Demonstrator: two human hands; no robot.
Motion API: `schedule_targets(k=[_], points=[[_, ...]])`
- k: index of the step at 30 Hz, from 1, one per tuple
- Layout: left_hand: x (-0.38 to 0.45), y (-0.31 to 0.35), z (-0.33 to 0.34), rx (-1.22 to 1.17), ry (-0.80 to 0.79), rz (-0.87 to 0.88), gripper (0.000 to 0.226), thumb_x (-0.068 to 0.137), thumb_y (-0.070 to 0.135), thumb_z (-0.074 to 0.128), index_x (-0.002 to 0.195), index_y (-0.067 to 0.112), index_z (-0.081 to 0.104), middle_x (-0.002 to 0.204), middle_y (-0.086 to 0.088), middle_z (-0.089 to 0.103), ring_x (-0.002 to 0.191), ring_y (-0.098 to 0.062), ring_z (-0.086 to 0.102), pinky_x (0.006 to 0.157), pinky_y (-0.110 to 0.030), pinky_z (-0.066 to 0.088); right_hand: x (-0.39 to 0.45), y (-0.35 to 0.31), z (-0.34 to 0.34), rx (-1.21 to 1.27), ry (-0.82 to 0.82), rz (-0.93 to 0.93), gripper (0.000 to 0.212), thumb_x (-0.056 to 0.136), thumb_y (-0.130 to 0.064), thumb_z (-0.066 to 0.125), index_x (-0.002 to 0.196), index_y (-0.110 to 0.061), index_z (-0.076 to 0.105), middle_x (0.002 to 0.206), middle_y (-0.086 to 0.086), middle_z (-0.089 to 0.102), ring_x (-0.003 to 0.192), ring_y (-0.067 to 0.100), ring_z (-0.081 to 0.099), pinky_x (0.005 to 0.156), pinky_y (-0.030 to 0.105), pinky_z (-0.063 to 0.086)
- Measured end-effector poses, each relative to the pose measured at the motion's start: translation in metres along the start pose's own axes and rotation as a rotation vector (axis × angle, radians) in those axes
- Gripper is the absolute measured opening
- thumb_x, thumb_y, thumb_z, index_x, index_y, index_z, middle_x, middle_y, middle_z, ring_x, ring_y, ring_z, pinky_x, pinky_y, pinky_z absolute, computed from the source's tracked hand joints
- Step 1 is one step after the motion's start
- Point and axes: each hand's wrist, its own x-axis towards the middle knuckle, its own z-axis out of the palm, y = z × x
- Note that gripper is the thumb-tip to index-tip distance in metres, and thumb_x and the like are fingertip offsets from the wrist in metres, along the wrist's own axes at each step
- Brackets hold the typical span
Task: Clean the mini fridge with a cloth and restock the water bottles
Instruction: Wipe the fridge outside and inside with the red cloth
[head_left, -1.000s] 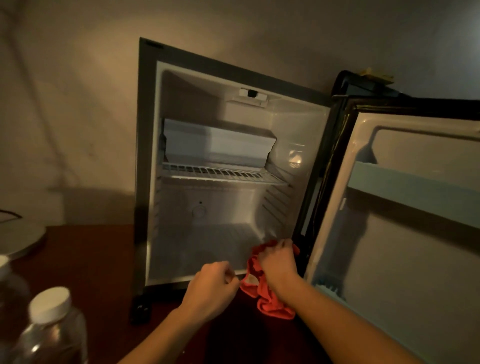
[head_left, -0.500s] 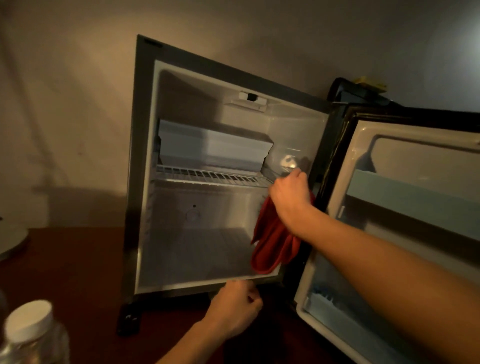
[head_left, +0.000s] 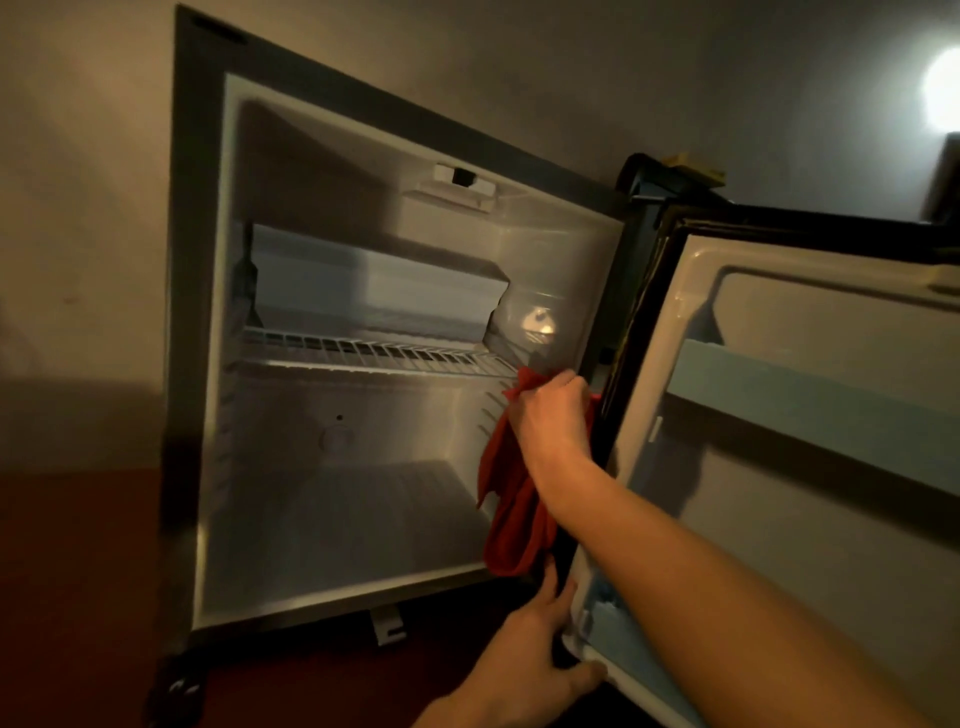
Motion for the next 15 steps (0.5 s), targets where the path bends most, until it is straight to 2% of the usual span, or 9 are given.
schedule_targets(k=[2, 6, 9, 12, 15], points=[[0.002, 0.000, 0.005, -0.009, 0.002, -0.015, 0.088, 0.082, 0.045, 0.069, 0.152, 0.045, 0.016, 0.163, 0.014, -0.006, 0.141, 0.011, 0.008, 0.112, -0.006, 0.017, -0.003, -0.009, 0.008, -0.020, -0.004, -0.004, 0.038, 0.089, 0.001, 0.033, 0.109, -0.007, 0.065, 0.099, 0.014, 0.066, 0.085, 0.027, 0.057, 0.068, 0.032, 0.032], [0.003, -0.003, 0.018, -0.008, 0.021, 0.011, 0.091, 0.080, 0.041, 0.064, 0.154, 0.044, 0.011, 0.164, 0.013, -0.002, 0.144, 0.008, 0.013, 0.118, -0.022, 0.025, -0.018, -0.027, 0.020, 0.006, -0.091, -0.052, 0.028, 0.092, -0.005, 0.043, 0.103, -0.010, 0.068, 0.093, 0.006, 0.068, 0.086, 0.031, 0.062, 0.079, 0.047, 0.034], [0.004, -0.004, 0.025, 0.041, 0.013, -0.003, 0.090, 0.080, 0.040, 0.060, 0.154, 0.043, 0.010, 0.163, 0.017, -0.008, 0.145, 0.009, 0.006, 0.117, -0.017, 0.020, -0.028, -0.027, 0.023, 0.051, -0.105, -0.104, 0.026, 0.094, -0.008, 0.045, 0.102, -0.011, 0.069, 0.095, 0.006, 0.069, 0.090, 0.032, 0.062, 0.082, 0.044, 0.041], [0.000, -0.004, 0.026, 0.096, -0.024, -0.013, 0.092, 0.084, 0.037, 0.061, 0.154, 0.043, 0.001, 0.157, 0.016, -0.026, 0.141, 0.006, -0.015, 0.111, -0.008, 0.008, -0.028, -0.010, 0.016, 0.202, -0.069, -0.136, 0.029, 0.096, -0.009, 0.042, 0.107, -0.017, 0.068, 0.102, 0.003, 0.069, 0.098, 0.029, 0.062, 0.085, 0.035, 0.038], [-0.007, -0.002, 0.020, 0.114, -0.041, -0.027, 0.085, 0.088, 0.031, 0.060, 0.152, 0.046, 0.006, 0.155, 0.020, -0.022, 0.132, 0.012, -0.015, 0.107, -0.004, 0.003, -0.026, 0.014, 0.001, 0.322, -0.032, -0.135, 0.027, 0.094, -0.009, 0.047, 0.109, -0.021, 0.066, 0.107, 0.001, 0.068, 0.103, 0.027, 0.063, 0.084, 0.033, 0.038]])
